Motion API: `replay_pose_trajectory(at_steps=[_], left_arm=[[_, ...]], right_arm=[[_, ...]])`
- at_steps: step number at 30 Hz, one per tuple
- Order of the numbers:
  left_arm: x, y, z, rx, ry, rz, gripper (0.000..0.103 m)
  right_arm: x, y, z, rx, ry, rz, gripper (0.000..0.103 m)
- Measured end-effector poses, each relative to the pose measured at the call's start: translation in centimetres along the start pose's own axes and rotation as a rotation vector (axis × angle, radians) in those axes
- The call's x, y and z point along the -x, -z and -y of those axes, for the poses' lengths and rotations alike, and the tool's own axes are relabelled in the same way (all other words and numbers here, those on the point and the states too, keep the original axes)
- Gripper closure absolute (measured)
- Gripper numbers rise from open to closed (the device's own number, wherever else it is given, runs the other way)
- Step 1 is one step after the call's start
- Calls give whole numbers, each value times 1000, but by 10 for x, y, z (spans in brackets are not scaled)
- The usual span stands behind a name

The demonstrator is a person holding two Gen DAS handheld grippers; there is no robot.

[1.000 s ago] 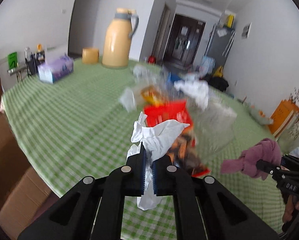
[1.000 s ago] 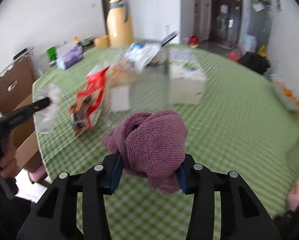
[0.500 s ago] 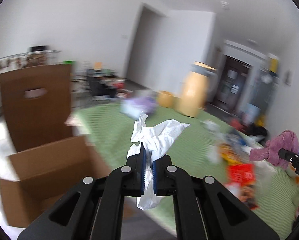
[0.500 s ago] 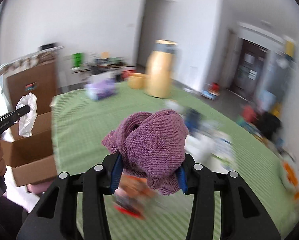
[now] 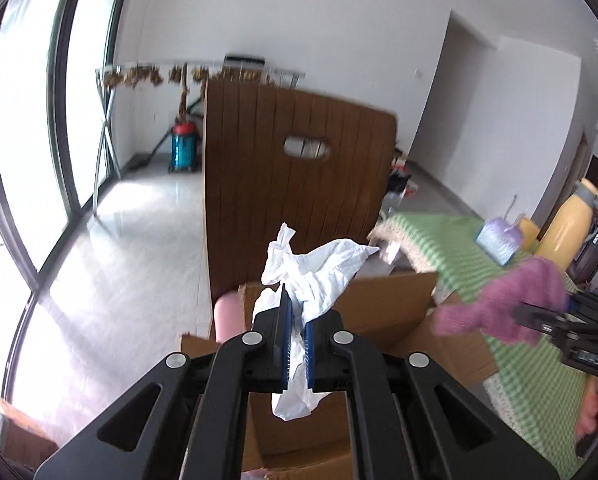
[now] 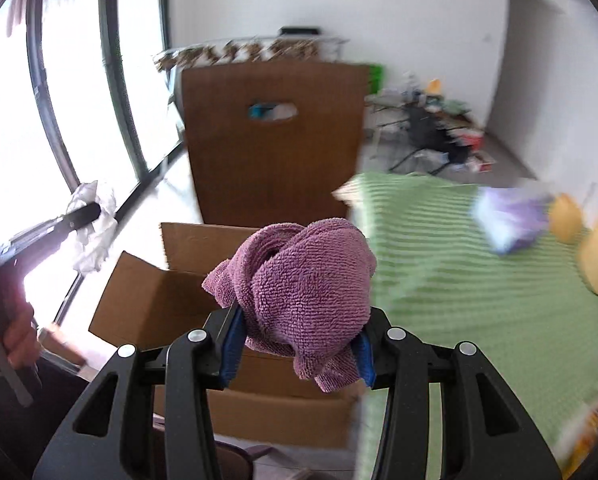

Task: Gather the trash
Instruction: 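Carry tissue and towel into the cardboard box and open both grippers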

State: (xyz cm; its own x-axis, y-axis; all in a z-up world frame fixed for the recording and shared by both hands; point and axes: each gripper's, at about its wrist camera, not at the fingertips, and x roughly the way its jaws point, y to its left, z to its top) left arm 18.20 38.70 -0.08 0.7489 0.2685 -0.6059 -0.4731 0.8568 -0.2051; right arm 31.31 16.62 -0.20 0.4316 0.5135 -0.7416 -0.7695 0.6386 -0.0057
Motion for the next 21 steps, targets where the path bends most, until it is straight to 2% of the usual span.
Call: replay_pose_trajectory(at_steps=[2,3,7,10,13,16,19,21], left_arm=[[-29,15,-6,-15,6,-94,100],[-55,25,-4,-29,-1,-206,100],[-120,58,-4,-13,-10,-475,100],[-153,80,-6,14,-35,-590,100],[-170,88,1,3,-10,-650,98],[-177,83,14,-41,-25,-645,98],[-186,82,19,-25,-28,-679,98],[-188,79,25,-42,-28,-687,90]], right_arm=[[-37,-6,-6,21,-32,-74,58],[-66,-7,-10,42,-41,-145,58],[-135,0,-19,72,-56,-317,58],[-179,14,-25,104,-41,-425,58],[-210,23,-25,84,-42,-495,57],[-236,27,-26,65,-40,-538,57],[-250,30,-23,51,-40,-561,56],[-264,26,-22,62,-38,-569,51]])
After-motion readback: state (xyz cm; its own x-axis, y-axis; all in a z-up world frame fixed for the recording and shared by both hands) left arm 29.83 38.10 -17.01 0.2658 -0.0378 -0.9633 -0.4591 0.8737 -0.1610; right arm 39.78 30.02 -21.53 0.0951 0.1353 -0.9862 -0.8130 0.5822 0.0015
